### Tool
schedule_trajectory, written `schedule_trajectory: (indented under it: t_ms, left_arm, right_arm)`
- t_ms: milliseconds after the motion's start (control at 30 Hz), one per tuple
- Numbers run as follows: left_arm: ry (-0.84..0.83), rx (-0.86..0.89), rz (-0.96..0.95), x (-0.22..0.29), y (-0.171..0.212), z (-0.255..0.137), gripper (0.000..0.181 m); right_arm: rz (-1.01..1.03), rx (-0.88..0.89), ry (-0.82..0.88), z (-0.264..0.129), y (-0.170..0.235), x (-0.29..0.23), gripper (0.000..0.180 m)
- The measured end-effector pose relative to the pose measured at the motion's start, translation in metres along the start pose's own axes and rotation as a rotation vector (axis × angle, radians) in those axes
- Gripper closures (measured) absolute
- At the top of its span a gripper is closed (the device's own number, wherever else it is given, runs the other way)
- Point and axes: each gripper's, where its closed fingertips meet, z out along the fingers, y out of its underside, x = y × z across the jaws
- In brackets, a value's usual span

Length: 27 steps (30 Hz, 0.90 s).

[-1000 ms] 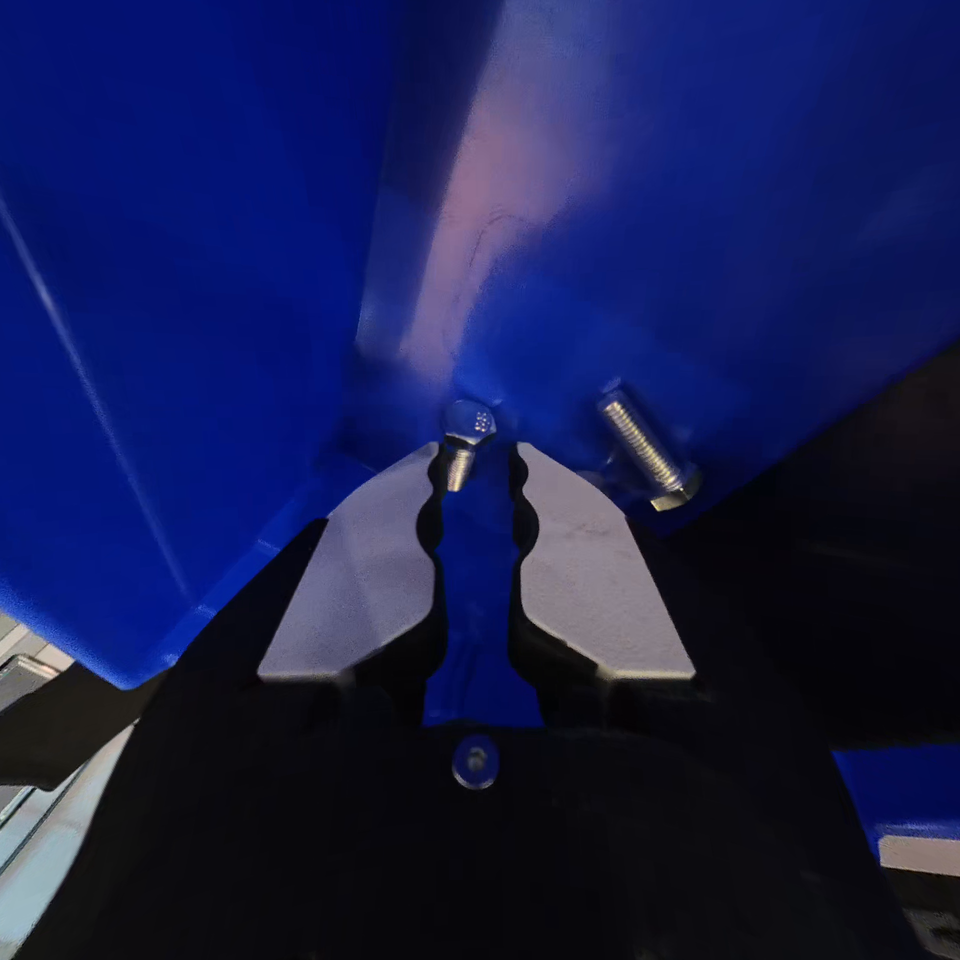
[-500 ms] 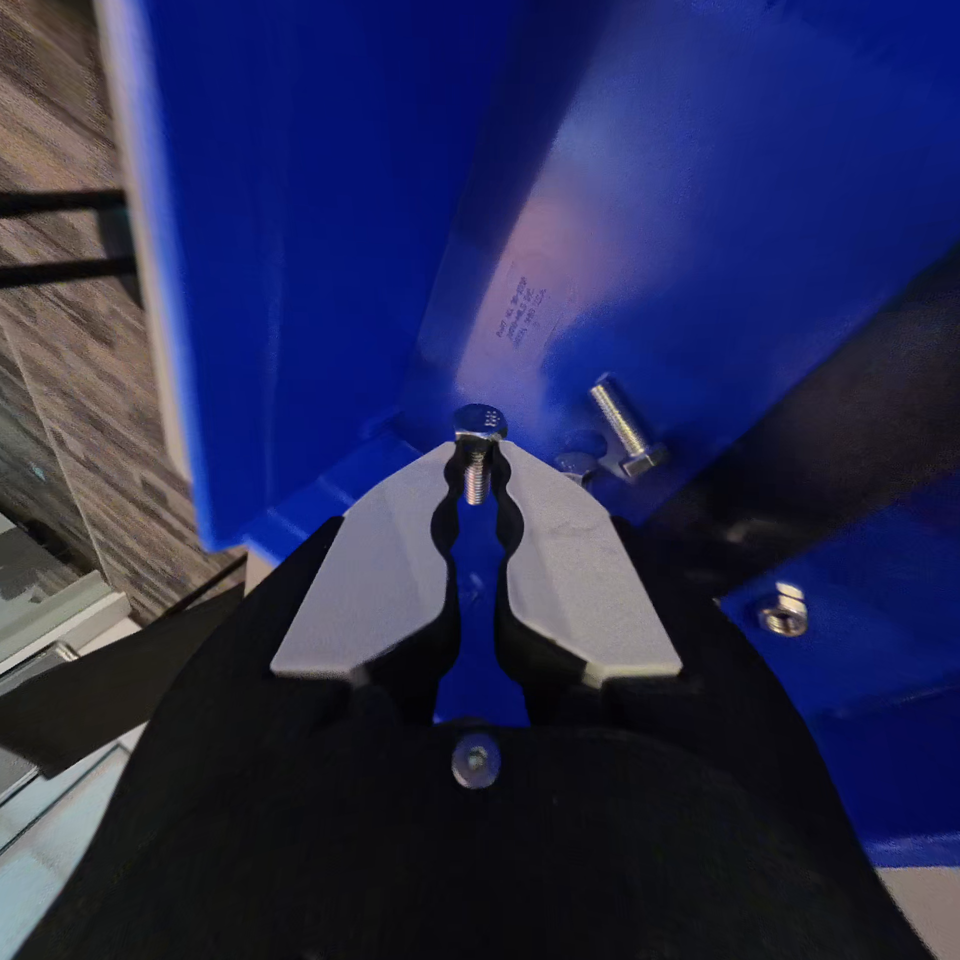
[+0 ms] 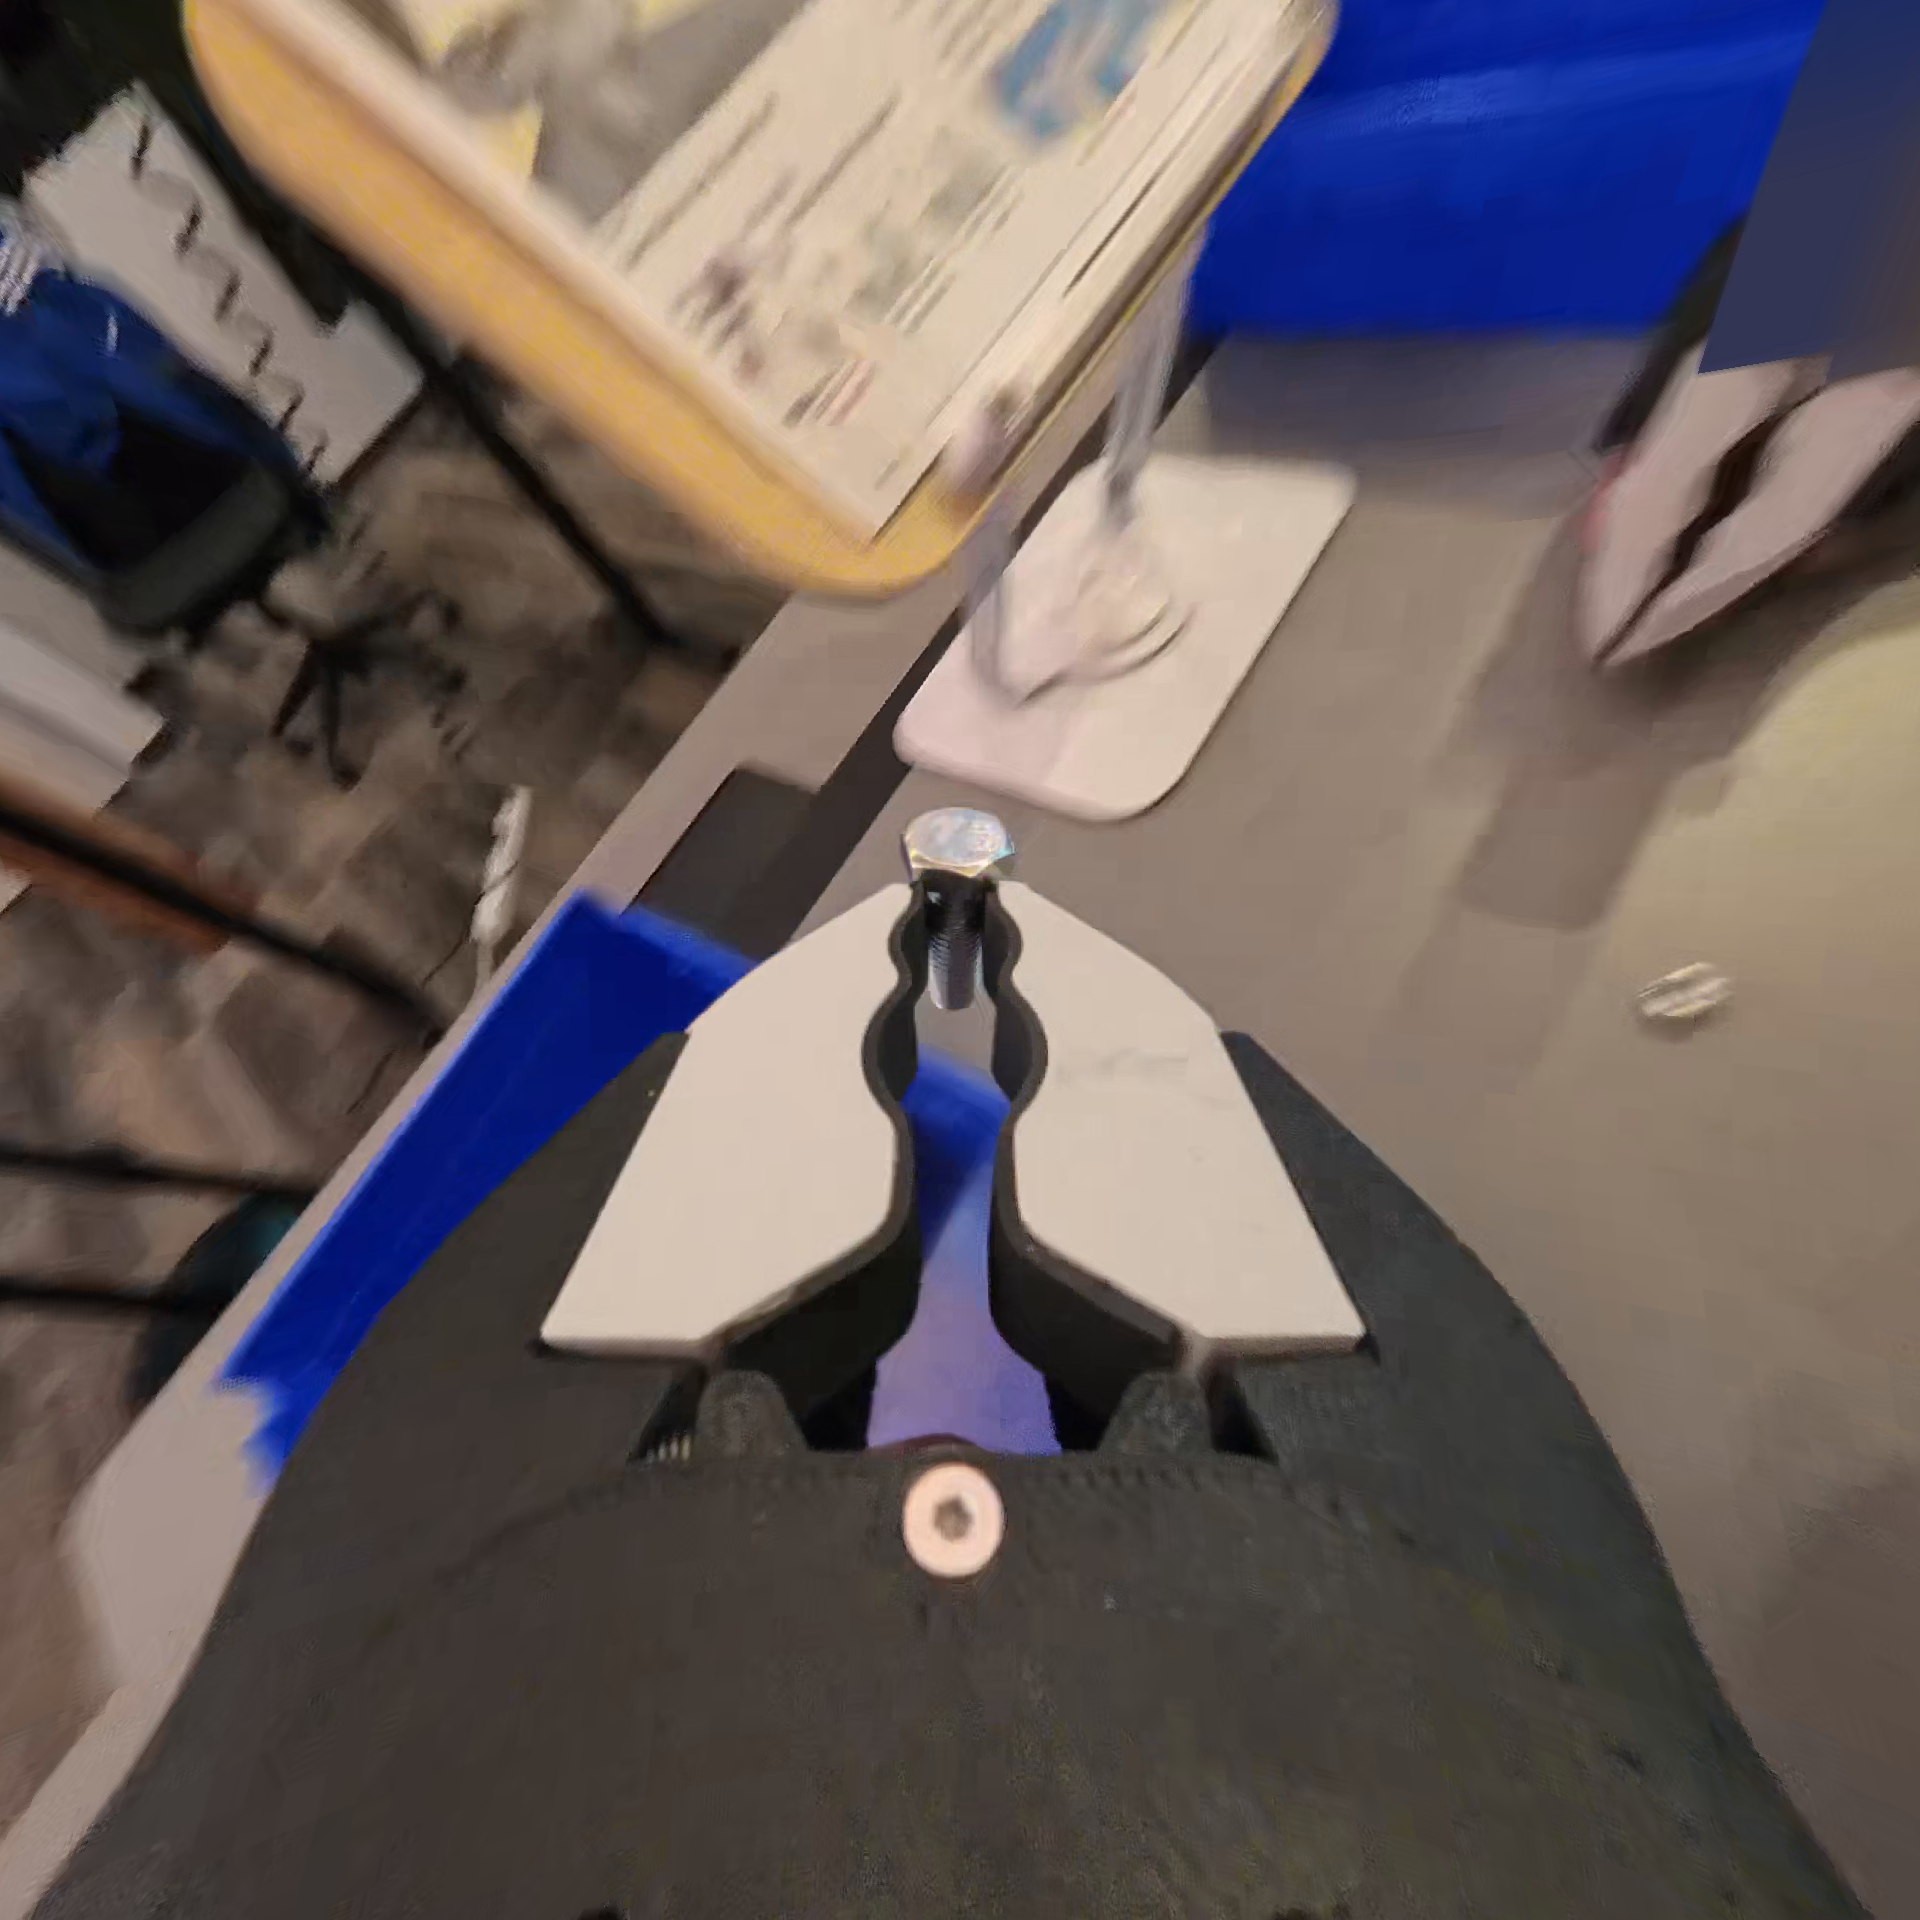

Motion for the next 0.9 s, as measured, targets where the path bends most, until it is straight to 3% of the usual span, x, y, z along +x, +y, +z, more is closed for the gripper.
schedule_trajectory:
  t_ms: [267,367,533,700,900]
  left_arm:
    - [0.346,0.587,-0.307,0.111,-0.073,0.005,0.172]
    - [0.479,0.737,-0.431,0.137,-0.089,0.01,0.172]
    - [0.581,0.852,-0.464,0.164,-0.104,0.02,0.172]
    - [0.702,0.892,-0.408,0.183,-0.109,0.016,0.172]
    - [0.76,0.854,-0.371,0.194,-0.105,0.019,0.172]
  right_arm:
    - [0.023,0.264,0.09,-0.01,-0.073,-0.012,0.175]
    - [0.158,0.459,-0.034,-0.016,-0.112,-0.031,0.171]
    - [0.51,0.792,-0.312,-0.036,-0.151,-0.029,0.165]
    - [0.473,0.847,-0.467,-0.042,-0.166,-0.037,0.161]
    - [0.419,0.827,-0.524,-0.042,-0.172,-0.045,0.16]
